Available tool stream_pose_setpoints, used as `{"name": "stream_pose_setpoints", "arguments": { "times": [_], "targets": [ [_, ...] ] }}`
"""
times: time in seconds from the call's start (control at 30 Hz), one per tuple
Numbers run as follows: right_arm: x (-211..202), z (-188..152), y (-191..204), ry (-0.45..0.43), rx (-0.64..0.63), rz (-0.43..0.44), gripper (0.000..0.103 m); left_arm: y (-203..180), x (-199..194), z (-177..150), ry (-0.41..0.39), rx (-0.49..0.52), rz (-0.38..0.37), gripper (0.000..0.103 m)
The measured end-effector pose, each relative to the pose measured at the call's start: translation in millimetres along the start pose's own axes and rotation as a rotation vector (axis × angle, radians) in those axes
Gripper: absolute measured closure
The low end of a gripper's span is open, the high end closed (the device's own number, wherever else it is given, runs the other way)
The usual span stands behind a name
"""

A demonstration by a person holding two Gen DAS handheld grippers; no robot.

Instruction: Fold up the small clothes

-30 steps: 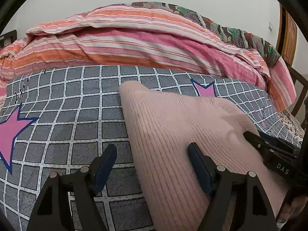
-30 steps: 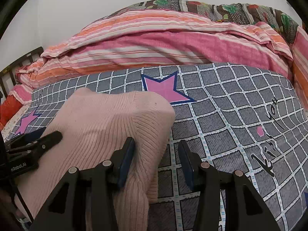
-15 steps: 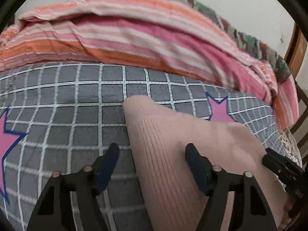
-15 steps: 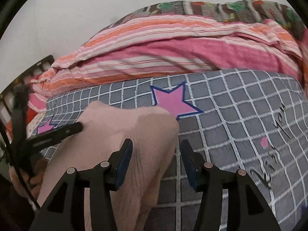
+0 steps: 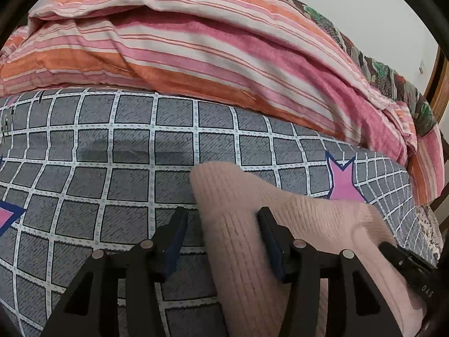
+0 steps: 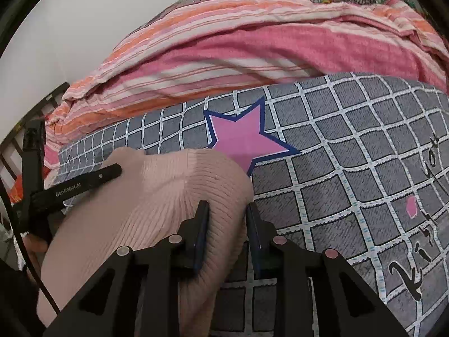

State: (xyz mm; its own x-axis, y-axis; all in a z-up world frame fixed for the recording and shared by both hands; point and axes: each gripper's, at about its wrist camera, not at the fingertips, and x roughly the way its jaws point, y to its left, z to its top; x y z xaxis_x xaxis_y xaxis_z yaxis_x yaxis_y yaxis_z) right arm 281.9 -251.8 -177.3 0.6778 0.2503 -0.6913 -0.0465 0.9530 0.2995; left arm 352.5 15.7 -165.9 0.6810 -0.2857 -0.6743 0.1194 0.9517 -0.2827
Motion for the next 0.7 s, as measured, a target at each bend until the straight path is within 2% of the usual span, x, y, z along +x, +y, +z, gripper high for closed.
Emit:
{"name": "stream_pose_setpoints", "arguments": {
  "times": [0.03, 0.2, 0.27, 0.33, 0.43, 0.6, 0.7],
  "targets": [
    [1, 1, -3, 0.002, 0.018, 0.012, 0.064, 0, -2, 0, -0.007, 0.000, 0.003, 0.048],
    [3, 1, -9, 0.015, 0.059, 0.076, 0.064, -8, -12, -4, -0.038, 0.057, 0.040, 0.038],
    [-1, 0, -5, -0.003, 0.041, 0.114, 0.085, -14, -14, -5, -0.047, 0.086, 0.056, 0.038],
    [-9, -2, -2, -0.051, 0.017, 0.126, 0.091, -17, -16, -6, -0.057, 0.099, 0.070, 0.038],
    [-25, -4, -4, -0.126, 0.024, 0.157, 0.092, -18, -20, -6, -0.074, 0.109, 0.076, 0.036],
    [-11, -2, -2, -0.049, 0.025, 0.057, 0.092, -17, -21, -5, -0.071, 0.110, 0.071, 0.036],
    [-9, -3, -4, -0.035, 0.044, 0.033, 0.081, -18, -21, -6, -0.071, 0.106, 0.072, 0.036]
  ]
}}
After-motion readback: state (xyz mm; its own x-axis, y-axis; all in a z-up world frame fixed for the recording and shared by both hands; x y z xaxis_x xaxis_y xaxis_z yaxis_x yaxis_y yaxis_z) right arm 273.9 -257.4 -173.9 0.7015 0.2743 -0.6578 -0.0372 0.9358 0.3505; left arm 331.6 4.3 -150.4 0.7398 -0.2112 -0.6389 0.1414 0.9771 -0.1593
